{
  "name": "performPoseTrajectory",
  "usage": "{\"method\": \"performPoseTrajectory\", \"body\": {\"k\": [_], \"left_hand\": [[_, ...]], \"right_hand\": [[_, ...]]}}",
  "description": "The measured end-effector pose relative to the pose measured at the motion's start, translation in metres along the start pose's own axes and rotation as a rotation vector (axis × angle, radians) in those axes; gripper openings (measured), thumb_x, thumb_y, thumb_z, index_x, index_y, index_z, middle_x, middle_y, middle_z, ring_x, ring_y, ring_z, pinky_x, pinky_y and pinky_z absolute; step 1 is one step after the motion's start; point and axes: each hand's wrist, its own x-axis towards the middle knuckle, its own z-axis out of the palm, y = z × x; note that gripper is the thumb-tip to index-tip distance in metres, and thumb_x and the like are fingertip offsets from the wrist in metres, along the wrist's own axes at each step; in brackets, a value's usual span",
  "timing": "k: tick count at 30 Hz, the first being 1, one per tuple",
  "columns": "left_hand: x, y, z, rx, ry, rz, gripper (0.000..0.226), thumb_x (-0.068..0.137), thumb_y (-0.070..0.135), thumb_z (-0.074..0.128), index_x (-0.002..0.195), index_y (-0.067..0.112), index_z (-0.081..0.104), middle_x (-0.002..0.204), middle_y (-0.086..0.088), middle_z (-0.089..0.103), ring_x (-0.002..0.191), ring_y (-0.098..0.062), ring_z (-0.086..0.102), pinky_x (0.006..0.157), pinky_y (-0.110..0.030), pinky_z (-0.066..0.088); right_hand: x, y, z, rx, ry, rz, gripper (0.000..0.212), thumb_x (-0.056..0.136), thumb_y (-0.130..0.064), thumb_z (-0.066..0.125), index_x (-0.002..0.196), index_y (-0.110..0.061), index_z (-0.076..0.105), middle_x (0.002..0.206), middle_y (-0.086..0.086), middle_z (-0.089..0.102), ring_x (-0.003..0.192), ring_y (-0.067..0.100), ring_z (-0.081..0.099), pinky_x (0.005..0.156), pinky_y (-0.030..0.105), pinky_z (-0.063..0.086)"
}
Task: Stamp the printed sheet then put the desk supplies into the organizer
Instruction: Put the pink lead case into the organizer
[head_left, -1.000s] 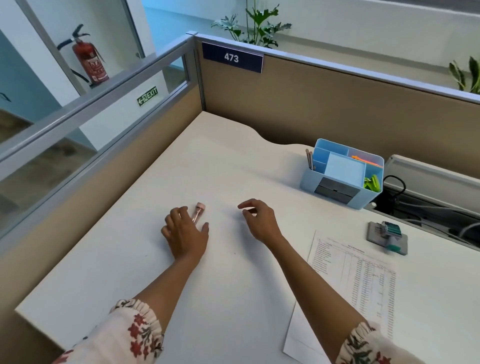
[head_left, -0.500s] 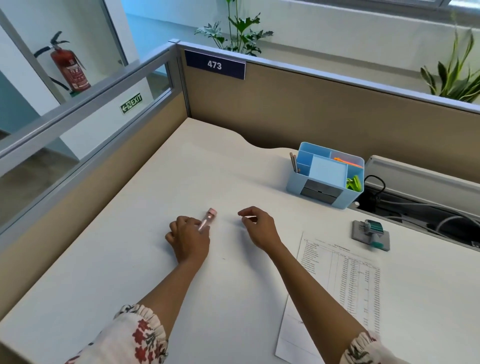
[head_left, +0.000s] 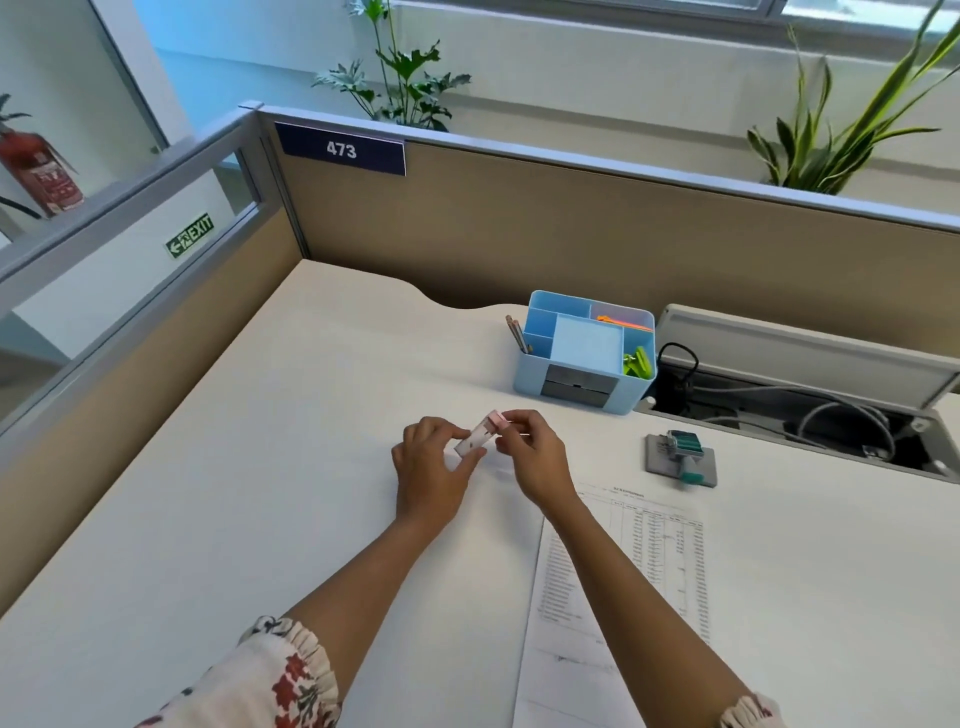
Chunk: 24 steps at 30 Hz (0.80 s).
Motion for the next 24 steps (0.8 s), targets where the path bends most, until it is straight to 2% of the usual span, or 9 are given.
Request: {"method": "performPoseTrajectory", "body": {"k": [5,8,11,13,15,19,22,24], "left_hand": [[0.018,0.005,0.012,0.003,-0.043,0.126,0.032,0.082,0.046,0.072,0.104,0.024,0.068,0.114,0.005,0.062,0.108,-0.013,0.051,0.090,-0.027,0.032],[0.024,0.007,0.021,-0.075,-0.109,0.050,0.051,0.082,0.045,0.072,0.127,0.024,0.058,0.134,0.002,0.055,0.124,-0.017,0.048,0.106,-0.037,0.039],[0.033,-0.006,0.028,-0.012,-0.284,-0.059,0.079,0.085,0.048,0.068,0.149,0.020,0.031,0.159,0.001,0.027,0.148,-0.020,0.020,0.120,-0.040,0.019],[0.039,-0.018,0.031,0.117,-0.451,-0.034,0.094,0.085,0.052,0.066,0.155,0.017,0.015,0.164,0.002,0.006,0.152,-0.021,-0.004,0.121,-0.043,0.002],[0.042,-0.025,0.031,0.210,-0.602,-0.026,0.105,0.083,0.057,0.065,0.157,0.020,0.000,0.164,0.003,-0.011,0.150,-0.024,-0.017,0.119,-0.048,-0.008],[0.043,-0.030,0.029,0.312,-0.756,0.012,0.115,0.079,0.064,0.065,0.154,0.027,-0.013,0.159,0.007,-0.029,0.145,-0.024,-0.031,0.116,-0.048,-0.017],[0.043,-0.032,0.026,0.306,-0.775,0.031,0.119,0.076,0.066,0.066,0.153,0.029,-0.016,0.157,0.009,-0.032,0.143,-0.022,-0.034,0.116,-0.047,-0.018],[0.042,-0.034,0.025,0.304,-0.775,0.041,0.119,0.076,0.067,0.066,0.153,0.030,-0.017,0.157,0.010,-0.033,0.143,-0.022,-0.035,0.117,-0.047,-0.018]], "right_hand": [[0.010,-0.005,-0.023,0.021,-0.013,-0.007,0.021,0.096,-0.033,0.060,0.110,-0.017,0.060,0.102,-0.004,0.069,0.091,0.016,0.068,0.075,0.019,0.056],[0.015,-0.009,-0.031,-0.008,0.064,-0.017,0.022,0.095,-0.034,0.060,0.112,-0.019,0.058,0.104,-0.002,0.069,0.091,0.015,0.068,0.079,0.023,0.057],[0.023,-0.021,-0.041,-0.022,0.244,-0.086,0.021,0.096,-0.035,0.059,0.111,-0.020,0.057,0.104,-0.004,0.067,0.093,0.011,0.065,0.080,0.021,0.056],[0.030,-0.032,-0.049,-0.006,0.353,-0.174,0.019,0.097,-0.031,0.059,0.109,-0.016,0.057,0.102,-0.003,0.065,0.093,0.008,0.063,0.073,0.012,0.052],[0.042,-0.043,-0.058,-0.010,0.421,-0.249,0.020,0.097,-0.029,0.059,0.109,-0.013,0.058,0.100,-0.003,0.064,0.089,0.003,0.062,0.068,0.007,0.048],[0.069,-0.062,-0.069,-0.039,0.474,-0.260,0.022,0.097,-0.029,0.057,0.110,-0.012,0.059,0.101,-0.002,0.064,0.087,0.001,0.061,0.064,0.006,0.048],[0.088,-0.071,-0.069,-0.126,0.459,-0.283,0.019,0.097,-0.031,0.056,0.108,-0.016,0.057,0.097,-0.008,0.061,0.086,0.000,0.061,0.066,0.011,0.053],[0.101,-0.073,-0.065,-0.196,0.420,-0.311,0.014,0.098,-0.028,0.055,0.104,-0.016,0.057,0.097,-0.006,0.061,0.088,0.006,0.062,0.069,0.015,0.056]]}}
